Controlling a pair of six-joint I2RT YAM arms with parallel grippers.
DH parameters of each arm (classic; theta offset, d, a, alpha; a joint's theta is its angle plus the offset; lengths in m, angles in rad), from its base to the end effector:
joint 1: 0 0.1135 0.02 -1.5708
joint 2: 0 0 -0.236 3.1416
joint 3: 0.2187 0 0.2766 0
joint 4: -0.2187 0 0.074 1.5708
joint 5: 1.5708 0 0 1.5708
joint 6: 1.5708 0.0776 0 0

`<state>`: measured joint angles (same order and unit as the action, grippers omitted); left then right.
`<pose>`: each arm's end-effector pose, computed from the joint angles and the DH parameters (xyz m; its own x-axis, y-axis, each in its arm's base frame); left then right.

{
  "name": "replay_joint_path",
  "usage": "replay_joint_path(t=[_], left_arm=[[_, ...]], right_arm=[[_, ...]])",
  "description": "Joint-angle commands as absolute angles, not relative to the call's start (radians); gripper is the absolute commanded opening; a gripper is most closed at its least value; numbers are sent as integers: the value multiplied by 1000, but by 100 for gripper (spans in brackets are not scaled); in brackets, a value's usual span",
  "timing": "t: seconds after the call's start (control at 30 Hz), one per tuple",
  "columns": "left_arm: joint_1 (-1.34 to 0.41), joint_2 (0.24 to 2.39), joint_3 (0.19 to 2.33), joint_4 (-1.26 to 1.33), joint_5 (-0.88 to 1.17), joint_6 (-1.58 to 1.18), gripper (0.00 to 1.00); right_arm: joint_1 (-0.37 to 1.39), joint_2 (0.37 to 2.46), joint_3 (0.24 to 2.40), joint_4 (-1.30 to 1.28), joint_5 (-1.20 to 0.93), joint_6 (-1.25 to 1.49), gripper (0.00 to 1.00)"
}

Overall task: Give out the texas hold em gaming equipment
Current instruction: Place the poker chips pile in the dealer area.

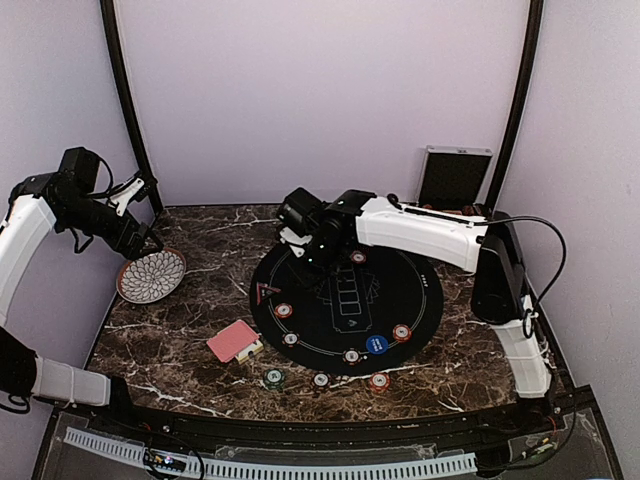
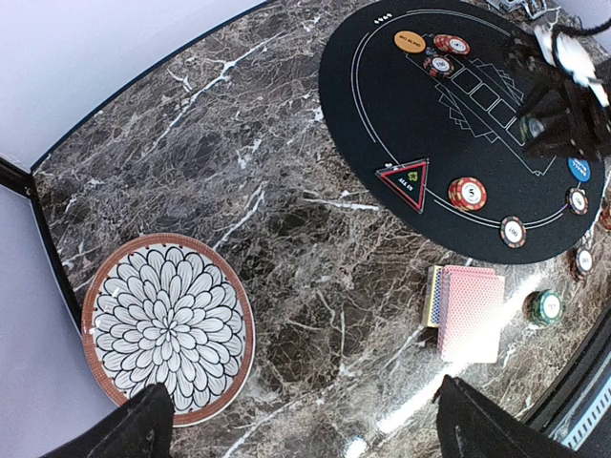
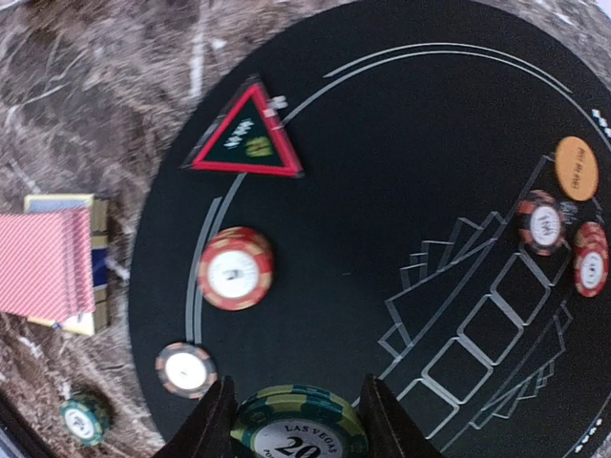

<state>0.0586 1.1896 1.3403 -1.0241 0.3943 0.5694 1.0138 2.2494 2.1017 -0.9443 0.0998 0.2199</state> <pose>0.2849 -0.0131 0.3208 -0.5408 0.4669 -0.6997 0.5744 0.8126 0.0982 0.2781 0.4320 0.1826 -0.6368 -0.6120 -0.4689 -0.6982 0.7157 0.0142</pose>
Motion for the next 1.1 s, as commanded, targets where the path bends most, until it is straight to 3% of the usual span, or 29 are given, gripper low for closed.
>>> replay_joint_path(t=[0.0,0.5,1.07], left_arm=[[56,1161,1348,-1049,392,584,99],[57,1169,1339,-1039,395,581,99],[57,1172,1323,-1026,388,590,99]], right_arm=[[970,2270,2167,-913,157,237,13],[919,2489,2290,-800,110,312,12],[910,2590,2327,-758,15,365,17]])
